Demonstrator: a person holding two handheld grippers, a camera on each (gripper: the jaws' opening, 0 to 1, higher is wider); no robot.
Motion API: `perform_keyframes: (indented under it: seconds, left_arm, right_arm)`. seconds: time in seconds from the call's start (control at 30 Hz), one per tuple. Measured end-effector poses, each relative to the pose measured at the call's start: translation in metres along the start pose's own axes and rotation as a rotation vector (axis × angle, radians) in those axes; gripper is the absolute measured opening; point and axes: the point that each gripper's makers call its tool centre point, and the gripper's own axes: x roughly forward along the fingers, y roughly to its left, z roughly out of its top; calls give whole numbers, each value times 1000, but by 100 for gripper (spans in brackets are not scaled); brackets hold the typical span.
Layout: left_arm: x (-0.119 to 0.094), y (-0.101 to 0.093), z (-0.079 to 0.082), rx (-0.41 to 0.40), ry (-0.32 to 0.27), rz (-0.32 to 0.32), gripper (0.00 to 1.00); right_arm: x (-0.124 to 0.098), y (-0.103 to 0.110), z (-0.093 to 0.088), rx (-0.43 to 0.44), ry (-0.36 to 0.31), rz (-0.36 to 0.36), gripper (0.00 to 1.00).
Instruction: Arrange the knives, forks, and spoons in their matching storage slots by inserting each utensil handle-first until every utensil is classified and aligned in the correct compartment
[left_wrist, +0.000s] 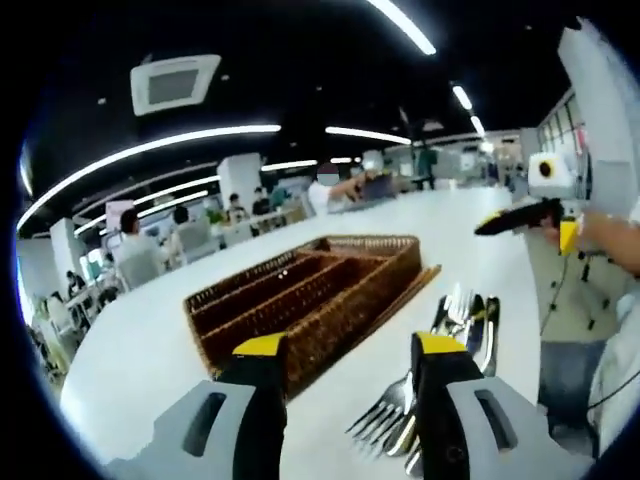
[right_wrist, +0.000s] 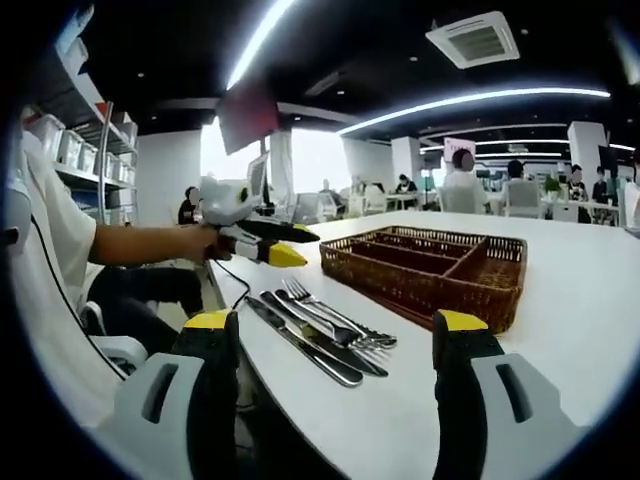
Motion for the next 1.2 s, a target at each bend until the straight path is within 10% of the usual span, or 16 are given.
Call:
perform_keyframes:
  seconds: [0.7, 1.2]
  left_arm:
    - [-21, 4, -21, -147, 7, 37, 71]
    - [-32, -1, -28, -231, 17, 66, 86]
  right_arm:
    - [62, -5, 6, -107, 83, 128, 82]
    - [94, 5, 3, -30, 92, 241, 71]
